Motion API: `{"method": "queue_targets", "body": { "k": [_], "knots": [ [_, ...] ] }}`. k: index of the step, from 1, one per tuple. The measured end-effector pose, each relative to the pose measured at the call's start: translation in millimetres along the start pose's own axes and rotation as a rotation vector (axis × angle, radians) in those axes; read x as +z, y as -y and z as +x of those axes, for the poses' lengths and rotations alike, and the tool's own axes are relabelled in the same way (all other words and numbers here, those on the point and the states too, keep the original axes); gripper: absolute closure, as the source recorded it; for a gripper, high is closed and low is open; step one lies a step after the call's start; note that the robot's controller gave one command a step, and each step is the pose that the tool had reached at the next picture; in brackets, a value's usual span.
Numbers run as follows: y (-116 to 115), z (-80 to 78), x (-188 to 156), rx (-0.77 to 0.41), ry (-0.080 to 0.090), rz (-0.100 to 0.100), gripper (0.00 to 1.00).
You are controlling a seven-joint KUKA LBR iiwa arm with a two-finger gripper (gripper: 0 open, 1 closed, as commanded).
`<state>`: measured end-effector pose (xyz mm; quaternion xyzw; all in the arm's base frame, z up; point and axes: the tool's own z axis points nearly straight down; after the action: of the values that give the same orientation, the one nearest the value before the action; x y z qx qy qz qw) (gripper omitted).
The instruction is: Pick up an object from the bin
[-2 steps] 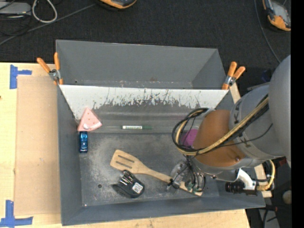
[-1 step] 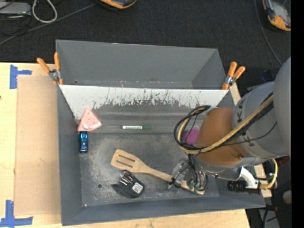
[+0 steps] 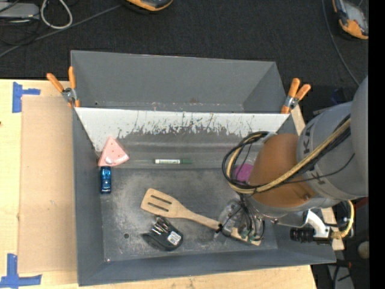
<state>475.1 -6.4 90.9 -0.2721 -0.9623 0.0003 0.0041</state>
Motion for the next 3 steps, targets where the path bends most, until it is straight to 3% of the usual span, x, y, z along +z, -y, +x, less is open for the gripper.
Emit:
{"method": "queue_targets", "body": {
  "k": [3],
  "knots": [
    [1.2,1.5,-50.1,-0.004,-0.005,0.003,1.00]
  ]
}}
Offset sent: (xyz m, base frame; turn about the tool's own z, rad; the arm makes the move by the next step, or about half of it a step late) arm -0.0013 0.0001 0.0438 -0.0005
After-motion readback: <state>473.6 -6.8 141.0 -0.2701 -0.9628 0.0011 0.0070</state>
